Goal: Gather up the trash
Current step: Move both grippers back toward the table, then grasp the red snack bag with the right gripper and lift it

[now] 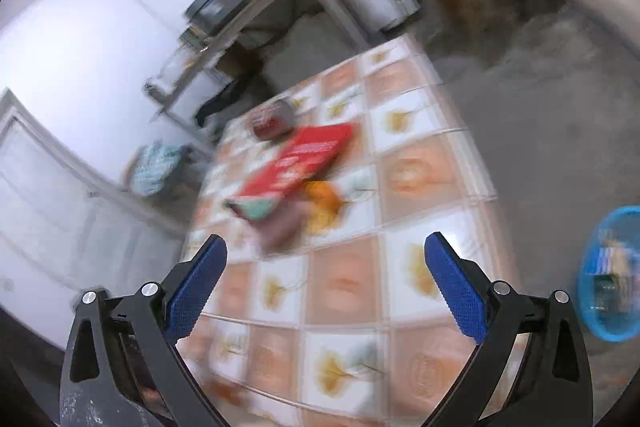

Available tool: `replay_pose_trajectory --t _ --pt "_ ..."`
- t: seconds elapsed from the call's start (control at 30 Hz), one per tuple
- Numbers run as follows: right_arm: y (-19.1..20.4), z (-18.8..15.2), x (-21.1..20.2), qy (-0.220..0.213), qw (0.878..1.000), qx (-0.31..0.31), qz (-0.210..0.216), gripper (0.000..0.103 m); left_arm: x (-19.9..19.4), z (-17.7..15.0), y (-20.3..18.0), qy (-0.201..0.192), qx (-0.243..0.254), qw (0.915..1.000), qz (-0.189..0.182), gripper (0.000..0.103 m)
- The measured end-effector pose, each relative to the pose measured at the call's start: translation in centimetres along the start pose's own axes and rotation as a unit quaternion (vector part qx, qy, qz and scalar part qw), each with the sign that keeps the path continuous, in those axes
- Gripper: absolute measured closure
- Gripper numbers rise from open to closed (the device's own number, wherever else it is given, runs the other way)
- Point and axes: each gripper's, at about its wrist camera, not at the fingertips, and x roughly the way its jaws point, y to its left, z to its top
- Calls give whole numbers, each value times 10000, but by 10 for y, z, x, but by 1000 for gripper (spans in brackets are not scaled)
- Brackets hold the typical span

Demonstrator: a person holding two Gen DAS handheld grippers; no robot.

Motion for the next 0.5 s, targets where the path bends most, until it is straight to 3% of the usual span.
replay_pose_trajectory --t 0.17,0.5 --pt "13 43 83 657 9955 529 427 20 0 -2 14 -43 -53 9999 -84 13" --pt "-17 78 175 1550 9744 1608 243 40 9 -8 23 146 -147 9995 -245 17"
